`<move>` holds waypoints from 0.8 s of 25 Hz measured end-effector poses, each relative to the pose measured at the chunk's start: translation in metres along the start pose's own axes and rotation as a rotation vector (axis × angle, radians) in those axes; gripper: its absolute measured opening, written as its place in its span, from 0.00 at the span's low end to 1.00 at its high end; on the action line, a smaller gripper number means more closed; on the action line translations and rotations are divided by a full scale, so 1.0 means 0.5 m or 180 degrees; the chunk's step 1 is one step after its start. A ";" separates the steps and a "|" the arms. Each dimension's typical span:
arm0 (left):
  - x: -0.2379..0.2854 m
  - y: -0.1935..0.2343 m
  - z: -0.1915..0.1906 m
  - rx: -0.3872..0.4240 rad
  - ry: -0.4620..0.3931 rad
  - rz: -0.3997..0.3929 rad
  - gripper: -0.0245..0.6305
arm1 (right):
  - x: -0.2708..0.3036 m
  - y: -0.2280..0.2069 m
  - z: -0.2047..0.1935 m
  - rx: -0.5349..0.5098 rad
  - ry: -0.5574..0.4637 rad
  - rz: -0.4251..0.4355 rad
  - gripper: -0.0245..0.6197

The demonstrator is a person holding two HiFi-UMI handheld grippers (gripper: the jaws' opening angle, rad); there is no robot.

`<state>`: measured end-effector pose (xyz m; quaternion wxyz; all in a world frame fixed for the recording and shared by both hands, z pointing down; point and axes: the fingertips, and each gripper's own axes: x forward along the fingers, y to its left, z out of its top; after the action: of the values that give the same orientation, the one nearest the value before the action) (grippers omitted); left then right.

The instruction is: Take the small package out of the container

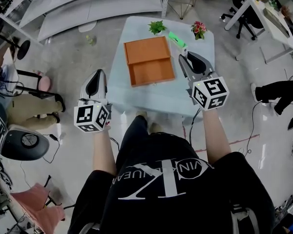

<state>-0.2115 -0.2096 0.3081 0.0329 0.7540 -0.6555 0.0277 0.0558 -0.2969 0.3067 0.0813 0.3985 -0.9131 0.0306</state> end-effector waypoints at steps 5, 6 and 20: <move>-0.010 0.013 0.020 0.0060 -0.0063 0.0021 0.04 | -0.004 -0.004 0.005 0.0035 -0.0060 -0.0069 0.18; -0.011 0.014 0.023 0.0065 -0.0075 0.0023 0.04 | -0.005 -0.006 0.006 0.0044 -0.0070 -0.0083 0.18; -0.021 0.014 0.034 0.0086 -0.0155 -0.0002 0.04 | -0.034 -0.017 0.006 0.0133 -0.0186 -0.0212 0.18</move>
<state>-0.2197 -0.2017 0.2904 0.0069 0.7550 -0.6554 0.0182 0.0729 -0.2909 0.3009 0.0472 0.4310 -0.9004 0.0353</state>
